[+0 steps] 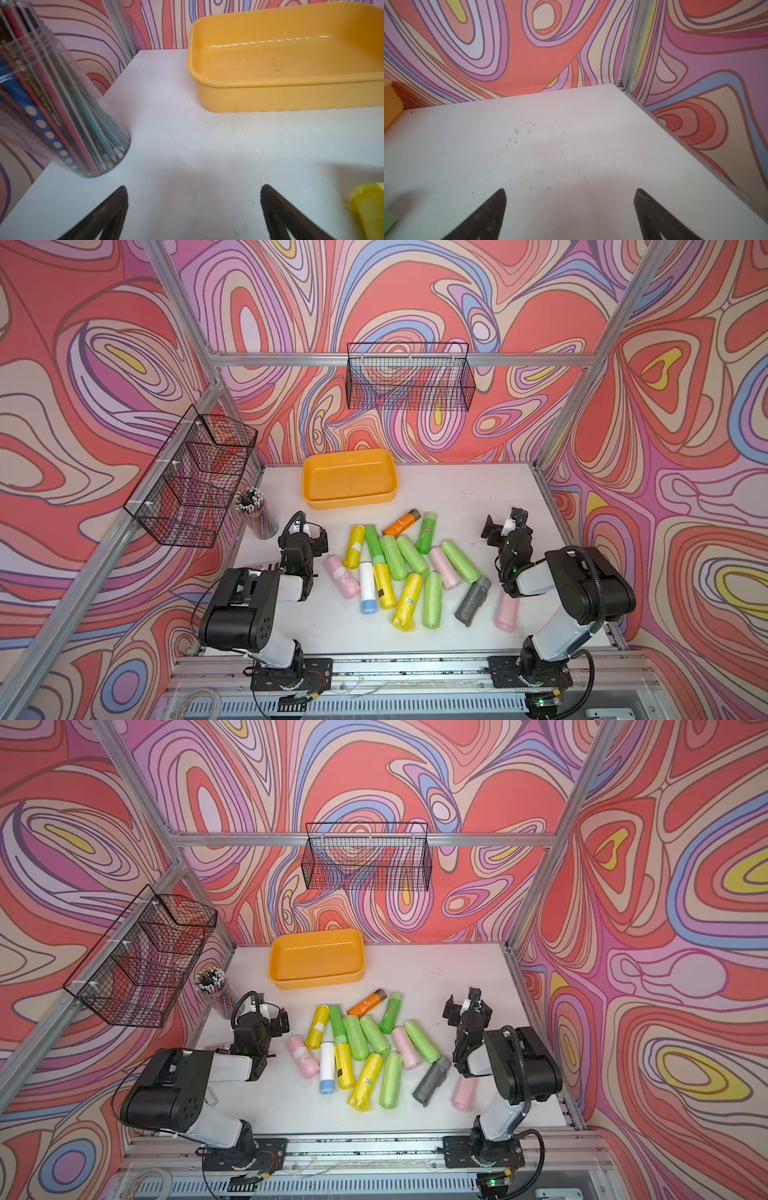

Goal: Put the roll of trash bags into the storage box
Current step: Move the storage box to the center of the board.

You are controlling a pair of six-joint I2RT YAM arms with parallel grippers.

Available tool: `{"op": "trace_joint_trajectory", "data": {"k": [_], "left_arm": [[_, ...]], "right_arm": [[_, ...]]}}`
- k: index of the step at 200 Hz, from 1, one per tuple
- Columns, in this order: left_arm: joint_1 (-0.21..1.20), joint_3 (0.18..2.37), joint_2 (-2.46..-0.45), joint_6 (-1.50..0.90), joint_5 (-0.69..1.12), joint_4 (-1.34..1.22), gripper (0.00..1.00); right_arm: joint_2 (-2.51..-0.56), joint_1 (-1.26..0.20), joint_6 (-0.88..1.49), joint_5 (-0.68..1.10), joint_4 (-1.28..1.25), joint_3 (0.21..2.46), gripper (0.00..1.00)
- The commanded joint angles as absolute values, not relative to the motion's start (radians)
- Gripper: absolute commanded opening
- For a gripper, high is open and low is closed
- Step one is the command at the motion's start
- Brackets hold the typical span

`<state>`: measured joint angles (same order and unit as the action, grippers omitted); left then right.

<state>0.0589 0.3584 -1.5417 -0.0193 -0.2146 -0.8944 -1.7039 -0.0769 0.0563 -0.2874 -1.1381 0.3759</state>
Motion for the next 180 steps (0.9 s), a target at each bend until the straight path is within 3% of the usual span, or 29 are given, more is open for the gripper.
{"op": "trace_joint_trajectory", "data": {"k": [1, 180], "left_arm": [[0.063, 0.36, -1.547, -0.002, -0.187, -0.934, 1.0], [0.018, 0.39, -1.542, -0.015, -0.069, -0.867, 1.0]], "right_arm": [[-1.71, -0.072, 0.043, -0.282, -1.164, 0.375, 0.98], [-1.712, -0.077, 0.035, -0.294, -1.154, 0.381, 0.98]]}}
